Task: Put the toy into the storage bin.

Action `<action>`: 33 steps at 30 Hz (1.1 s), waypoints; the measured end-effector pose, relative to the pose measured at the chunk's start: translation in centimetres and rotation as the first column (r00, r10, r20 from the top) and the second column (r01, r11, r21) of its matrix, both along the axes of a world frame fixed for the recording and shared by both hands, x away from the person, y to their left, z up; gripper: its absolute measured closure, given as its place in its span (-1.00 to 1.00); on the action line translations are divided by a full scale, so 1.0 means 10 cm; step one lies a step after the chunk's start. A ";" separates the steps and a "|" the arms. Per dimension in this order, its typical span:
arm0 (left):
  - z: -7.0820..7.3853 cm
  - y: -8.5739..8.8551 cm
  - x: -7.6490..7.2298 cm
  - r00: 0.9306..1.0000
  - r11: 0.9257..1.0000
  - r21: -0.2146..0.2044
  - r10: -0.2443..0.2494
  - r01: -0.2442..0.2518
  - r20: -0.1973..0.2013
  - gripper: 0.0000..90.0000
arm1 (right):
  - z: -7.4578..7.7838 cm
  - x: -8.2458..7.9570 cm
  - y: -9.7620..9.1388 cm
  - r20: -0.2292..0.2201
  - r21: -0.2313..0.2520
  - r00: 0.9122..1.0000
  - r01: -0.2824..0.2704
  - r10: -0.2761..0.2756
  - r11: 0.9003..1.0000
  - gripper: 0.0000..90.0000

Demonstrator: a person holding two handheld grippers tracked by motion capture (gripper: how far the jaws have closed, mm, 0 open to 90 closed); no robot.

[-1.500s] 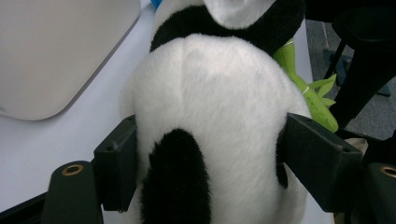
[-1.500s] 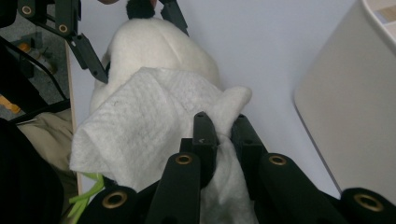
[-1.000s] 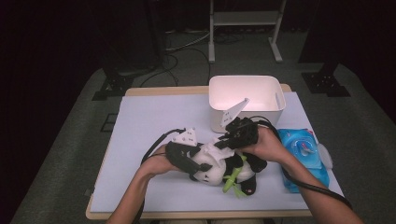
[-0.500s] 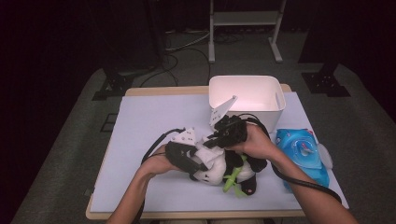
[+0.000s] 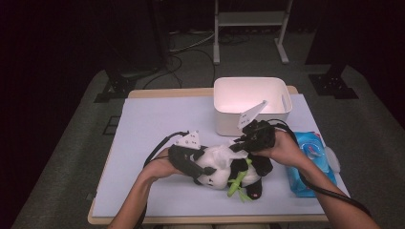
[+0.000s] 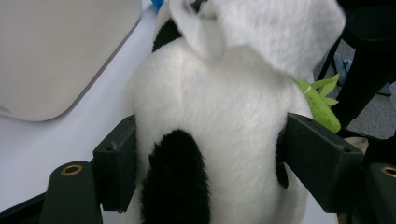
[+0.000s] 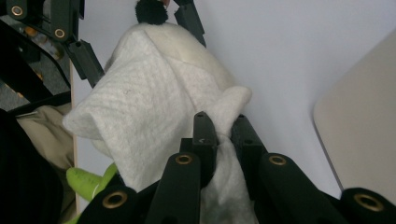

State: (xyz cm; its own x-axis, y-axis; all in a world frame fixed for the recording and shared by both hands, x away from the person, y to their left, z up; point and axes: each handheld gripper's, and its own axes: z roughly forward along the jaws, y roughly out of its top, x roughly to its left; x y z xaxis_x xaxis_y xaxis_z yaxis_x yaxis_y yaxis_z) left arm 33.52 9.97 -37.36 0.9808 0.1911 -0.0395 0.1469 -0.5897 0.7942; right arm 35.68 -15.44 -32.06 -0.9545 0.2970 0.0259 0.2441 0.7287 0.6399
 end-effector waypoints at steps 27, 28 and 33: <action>-0.01 0.03 0.01 1.000 1.000 0.018 -0.005 0.005 -0.009 -0.48 | 0.00 -0.38 -0.83 0.011 0.086 0.991 0.128 -0.130 0.988 0.82; -0.01 0.03 0.01 1.000 1.000 0.017 -0.008 0.008 -0.009 -0.47 | 0.01 -0.36 -0.82 0.014 0.086 0.991 0.129 -0.131 0.988 0.82; -0.01 0.03 0.01 1.000 1.000 0.012 -0.014 0.014 -0.009 -0.47 | 0.03 -0.25 -0.72 0.010 0.083 0.993 0.117 -0.118 0.990 0.82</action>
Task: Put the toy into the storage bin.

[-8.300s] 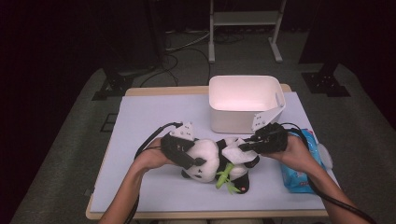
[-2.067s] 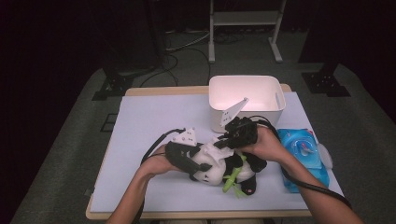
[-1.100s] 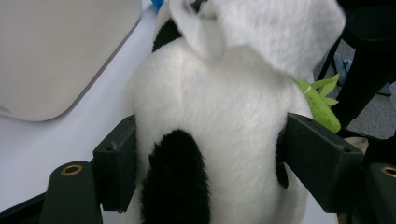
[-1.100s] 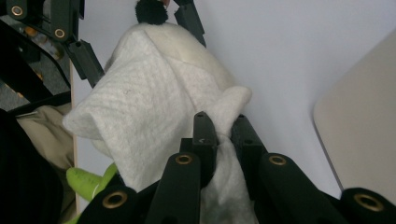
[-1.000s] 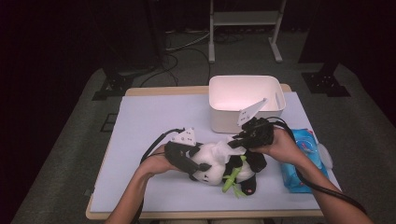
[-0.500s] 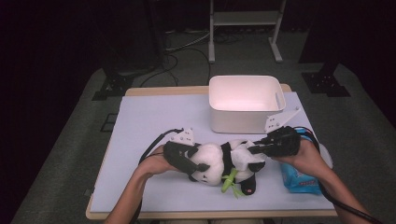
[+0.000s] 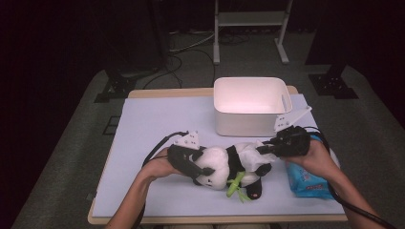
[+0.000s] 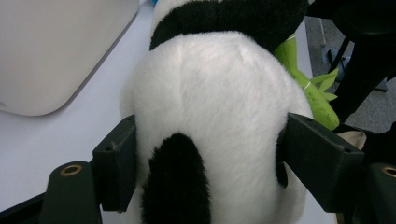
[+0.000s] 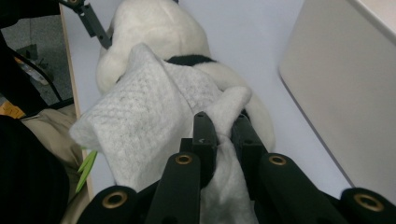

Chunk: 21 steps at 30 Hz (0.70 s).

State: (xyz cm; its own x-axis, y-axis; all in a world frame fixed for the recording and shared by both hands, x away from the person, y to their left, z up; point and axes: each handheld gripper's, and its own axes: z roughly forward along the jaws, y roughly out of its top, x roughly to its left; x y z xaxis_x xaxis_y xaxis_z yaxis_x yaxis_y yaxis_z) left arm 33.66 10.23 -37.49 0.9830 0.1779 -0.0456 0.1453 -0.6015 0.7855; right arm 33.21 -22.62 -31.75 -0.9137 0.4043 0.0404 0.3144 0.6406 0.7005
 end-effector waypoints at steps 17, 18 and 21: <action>0.00 0.00 0.04 0.999 1.000 0.010 0.021 -0.021 -0.032 -0.61 | -0.06 0.30 0.40 -0.031 -0.019 0.998 -0.054 0.053 0.998 0.83; 0.01 -0.01 0.04 0.999 1.000 0.017 0.026 -0.026 -0.043 -0.65 | -0.07 0.28 0.39 -0.032 -0.018 0.998 -0.053 0.052 0.998 0.83; 0.06 -0.02 0.06 0.996 0.999 0.013 0.034 -0.033 -0.087 -0.76 | -0.08 0.24 0.39 -0.031 -0.015 0.998 -0.054 0.054 0.998 0.83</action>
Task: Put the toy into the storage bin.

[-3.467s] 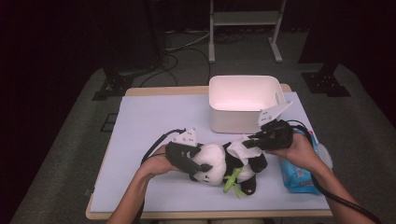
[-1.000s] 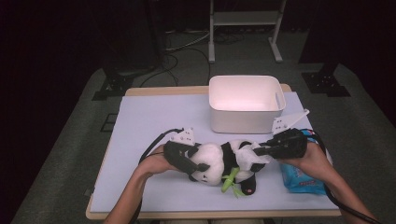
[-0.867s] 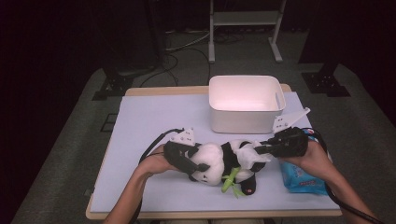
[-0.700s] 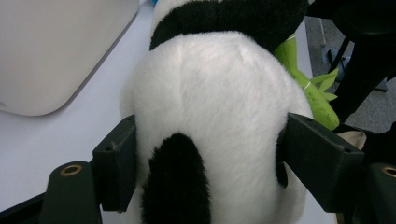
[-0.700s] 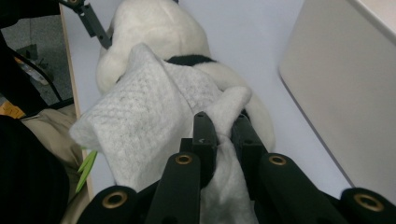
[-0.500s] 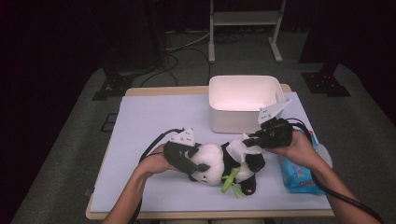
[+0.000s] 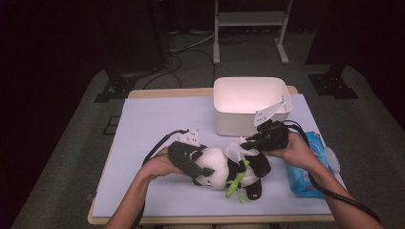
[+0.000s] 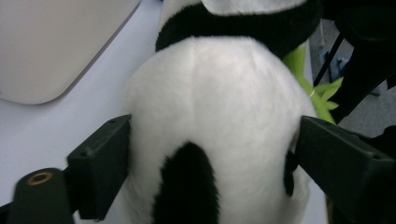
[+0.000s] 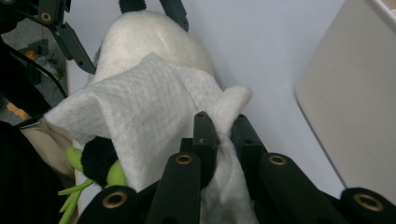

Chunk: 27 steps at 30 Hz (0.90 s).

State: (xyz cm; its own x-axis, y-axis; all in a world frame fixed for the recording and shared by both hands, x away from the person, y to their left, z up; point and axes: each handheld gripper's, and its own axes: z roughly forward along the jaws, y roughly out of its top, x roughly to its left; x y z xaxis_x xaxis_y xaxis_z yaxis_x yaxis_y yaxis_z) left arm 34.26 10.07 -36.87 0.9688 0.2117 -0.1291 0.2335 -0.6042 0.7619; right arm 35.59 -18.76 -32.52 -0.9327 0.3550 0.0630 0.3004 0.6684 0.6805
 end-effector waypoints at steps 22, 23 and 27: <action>0.01 -0.22 0.01 0.993 0.996 0.077 -0.046 0.054 -0.106 -0.94 | -0.04 -0.30 -0.04 0.008 0.021 0.999 -0.035 0.035 0.999 0.84; 0.01 -0.22 0.01 0.993 0.995 0.083 -0.052 0.061 -0.107 -0.94 | -0.05 -0.31 -0.04 0.009 0.022 0.999 -0.037 0.037 0.999 0.84; 0.01 -0.26 -0.01 0.992 0.993 0.092 -0.069 0.079 -0.104 -0.94 | -0.06 -0.33 -0.05 0.004 0.027 0.999 -0.041 0.041 0.999 0.84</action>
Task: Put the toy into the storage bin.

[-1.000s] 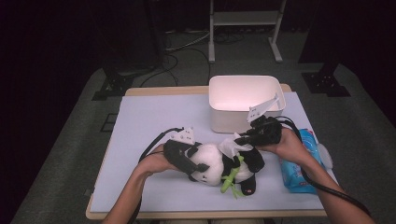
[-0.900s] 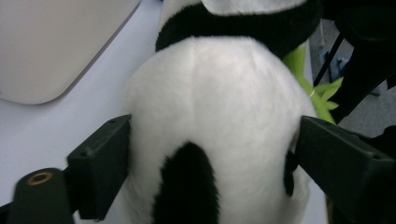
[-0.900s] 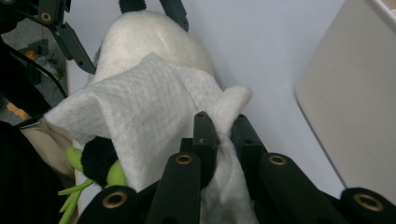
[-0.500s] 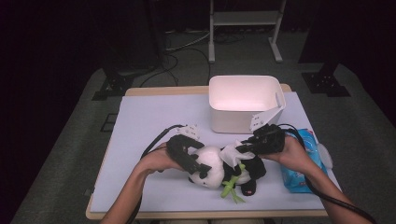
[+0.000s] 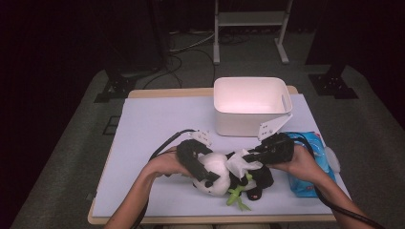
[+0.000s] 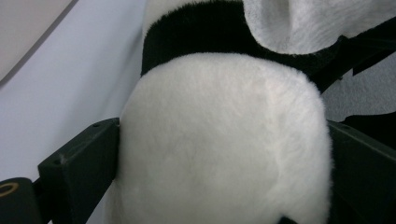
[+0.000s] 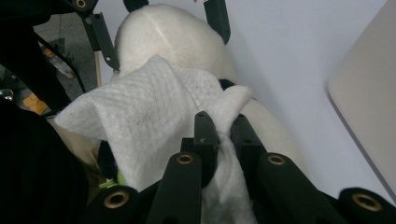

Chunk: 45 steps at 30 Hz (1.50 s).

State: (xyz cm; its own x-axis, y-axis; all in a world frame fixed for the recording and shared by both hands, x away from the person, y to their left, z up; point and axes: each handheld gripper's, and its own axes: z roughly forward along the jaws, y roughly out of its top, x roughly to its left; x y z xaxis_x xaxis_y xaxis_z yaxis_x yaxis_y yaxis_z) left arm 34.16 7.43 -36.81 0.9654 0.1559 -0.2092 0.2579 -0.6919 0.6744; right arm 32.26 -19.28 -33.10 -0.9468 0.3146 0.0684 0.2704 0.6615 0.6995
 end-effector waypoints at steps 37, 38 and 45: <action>0.12 -0.09 0.32 0.986 0.998 -0.062 -0.008 0.018 0.167 -0.31 | 0.16 0.57 0.15 0.029 -0.032 0.998 0.049 -0.048 0.998 0.84; 0.10 -0.08 0.30 0.987 0.998 -0.059 -0.008 0.018 0.161 -0.35 | 0.15 0.56 0.15 0.022 -0.031 0.999 0.037 -0.037 0.999 0.84; 0.00 0.01 0.18 0.989 0.997 -0.076 -0.008 0.020 0.151 -0.45 | 0.14 0.41 0.18 0.018 -0.058 1.000 0.000 0.001 0.998 0.84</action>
State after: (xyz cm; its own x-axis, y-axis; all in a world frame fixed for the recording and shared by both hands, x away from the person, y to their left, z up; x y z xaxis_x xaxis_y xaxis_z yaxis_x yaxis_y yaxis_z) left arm 35.97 7.52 -36.82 0.9887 0.1314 -0.0724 0.1403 -0.6388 0.7564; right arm 36.35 -17.44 -31.67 -0.9477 0.3175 0.0334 0.2583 0.7010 0.6647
